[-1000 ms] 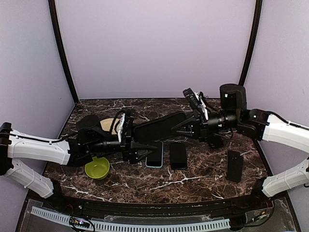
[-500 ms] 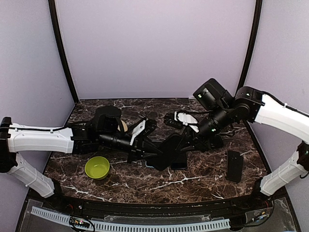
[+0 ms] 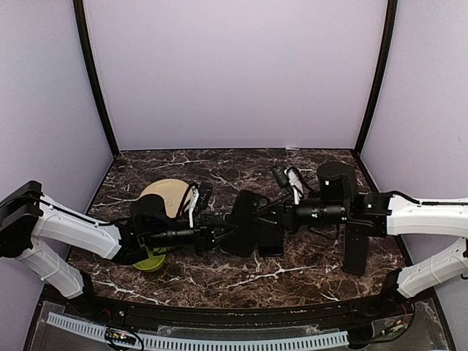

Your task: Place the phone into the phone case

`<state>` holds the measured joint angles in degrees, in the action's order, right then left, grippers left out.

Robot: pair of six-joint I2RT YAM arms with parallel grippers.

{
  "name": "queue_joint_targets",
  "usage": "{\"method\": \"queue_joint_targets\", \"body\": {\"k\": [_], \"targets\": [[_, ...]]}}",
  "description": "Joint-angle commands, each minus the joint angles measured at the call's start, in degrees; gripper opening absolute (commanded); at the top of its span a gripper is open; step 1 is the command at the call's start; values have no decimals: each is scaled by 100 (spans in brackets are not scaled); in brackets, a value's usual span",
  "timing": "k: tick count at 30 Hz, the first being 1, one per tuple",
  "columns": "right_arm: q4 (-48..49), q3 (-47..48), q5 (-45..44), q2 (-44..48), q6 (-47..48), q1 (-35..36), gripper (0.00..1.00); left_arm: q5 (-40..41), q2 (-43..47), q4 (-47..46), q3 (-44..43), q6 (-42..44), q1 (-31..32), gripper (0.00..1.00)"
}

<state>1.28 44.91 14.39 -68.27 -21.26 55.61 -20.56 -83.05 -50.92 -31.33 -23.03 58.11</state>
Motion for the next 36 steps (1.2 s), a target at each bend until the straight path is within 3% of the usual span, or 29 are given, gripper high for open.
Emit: {"method": "queue_joint_targets", "body": {"k": [1, 3, 4, 6, 7, 8, 9, 10, 12, 15, 18, 21, 25, 26, 30, 32, 34, 36], "targets": [[1851, -92, 390, -78, -928, 36, 45, -77, 40, -1803, 70, -737, 25, 0], [1733, -31, 591, -224, -954, 38, 45, -47, 46, -1804, 92, -722, 25, 0], [1760, -37, 713, -284, -992, 45, 39, -64, 40, -1800, 88, -721, 30, 0], [1936, -75, 904, -354, -1152, 46, 8, -155, -11, -1740, 42, -773, 26, 0], [1895, -53, 978, -376, -1252, 42, 0, -228, -56, -1712, 14, -857, 25, 0], [1694, -7, 1070, -387, -1289, 27, 0, -282, -82, -1683, 13, -907, 25, 0], [1386, 49, 1224, -386, -1314, 1, 0, -361, -100, -1636, 24, -1029, 25, 6], [879, 110, 1404, -381, -1318, -31, 0, -370, -90, -1420, 32, -1086, 25, 42], [-368, 212, 1758, -406, -1207, -68, 0, -239, 160, -794, 119, -1097, 25, 91], [-1371, -132, 2537, -529, -1568, -57, 0, 369, 582, 818, -16, -505, 25, 98], [-382, -902, 2676, -576, -2427, -53, 0, 1279, 815, 3102, -498, -90, 24, 99], [196, -1211, 2648, -1028, -2650, -239, 0, 1842, 750, 4075, -766, 189, 19, 99], [264, -1166, 2381, -1691, -2512, -405, 0, 1892, 646, 4216, -891, 210, 17, 99], [183, -1156, 2285, -1787, -2500, -455, 1, 1850, 631, 4206, -885, 215, 16, 99], [-690, -1033, 1368, -1579, -2409, -690, 30, 1827, 674, 4176, -873, 245, 19, 99], [-1737, -646, 603, -1279, -2137, -701, 53, 1839, 725, 4155, -848, 279, 17, 99], [-3079, -61, -497, -1010, -1823, -697, 64, 1848, 774, 4147, -822, 337, 19, 99], [-4247, 456, -1696, -717, -1712, -753, 82, 1852, 819, 4147, -814, 418, 17, 99]]}}
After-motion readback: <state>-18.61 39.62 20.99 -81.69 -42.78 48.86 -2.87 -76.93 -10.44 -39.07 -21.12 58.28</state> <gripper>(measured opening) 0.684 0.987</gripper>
